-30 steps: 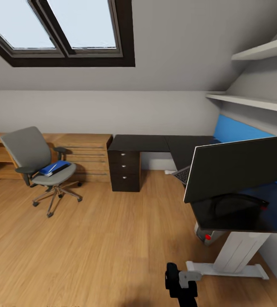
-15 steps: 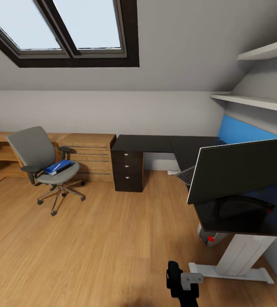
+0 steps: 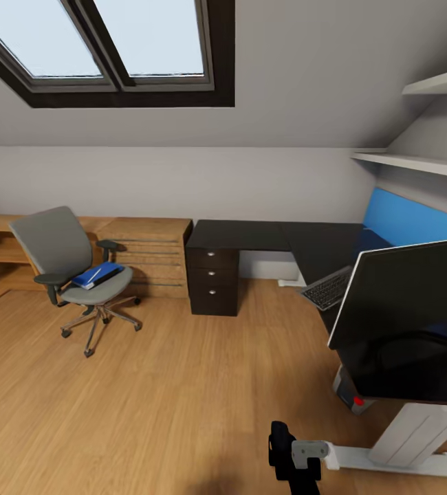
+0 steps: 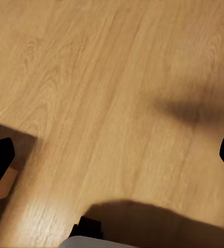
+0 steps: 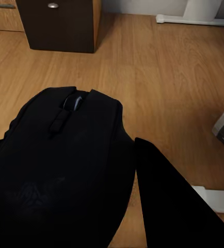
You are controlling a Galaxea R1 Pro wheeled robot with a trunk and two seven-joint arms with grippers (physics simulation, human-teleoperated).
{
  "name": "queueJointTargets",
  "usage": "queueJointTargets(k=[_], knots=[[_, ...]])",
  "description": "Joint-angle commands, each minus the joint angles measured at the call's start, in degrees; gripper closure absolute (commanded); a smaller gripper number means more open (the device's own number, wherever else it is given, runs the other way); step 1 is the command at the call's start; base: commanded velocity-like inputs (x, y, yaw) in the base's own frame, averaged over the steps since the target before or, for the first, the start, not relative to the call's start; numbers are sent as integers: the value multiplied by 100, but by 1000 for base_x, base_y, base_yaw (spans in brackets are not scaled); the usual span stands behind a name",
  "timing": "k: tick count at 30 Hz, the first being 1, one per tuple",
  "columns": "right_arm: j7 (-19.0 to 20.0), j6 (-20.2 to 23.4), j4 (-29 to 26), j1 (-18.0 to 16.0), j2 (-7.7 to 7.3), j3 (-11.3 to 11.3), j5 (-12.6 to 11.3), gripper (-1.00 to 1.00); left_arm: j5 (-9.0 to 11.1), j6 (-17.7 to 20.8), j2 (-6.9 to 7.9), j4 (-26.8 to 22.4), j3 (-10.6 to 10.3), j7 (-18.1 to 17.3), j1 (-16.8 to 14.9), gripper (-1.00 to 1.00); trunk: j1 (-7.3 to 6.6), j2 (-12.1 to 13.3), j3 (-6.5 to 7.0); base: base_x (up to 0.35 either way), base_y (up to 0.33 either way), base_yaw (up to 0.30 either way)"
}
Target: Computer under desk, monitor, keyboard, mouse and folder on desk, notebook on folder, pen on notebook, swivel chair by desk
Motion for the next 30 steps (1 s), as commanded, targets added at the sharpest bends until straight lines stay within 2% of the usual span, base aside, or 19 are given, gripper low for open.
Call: queueJointTargets(k=[1, 8, 30], knots=[[-34, -25, 11, -5, -3, 28, -47, 100, -7, -15, -1, 4, 10, 3, -4, -100, 1, -4, -6, 76, 42, 118], [-31, -45, 181, -5, -5, 47, -47, 100, -12, -15, -1, 4, 2, 3, -4, -100, 1, -4, -6, 136, 37, 137], [-24, -51, 327, -5, -8, 34, -47, 100, -17, -15, -16, 15, -7, 0, -4, -100, 1, -4, -6, 329, 26, 3]])
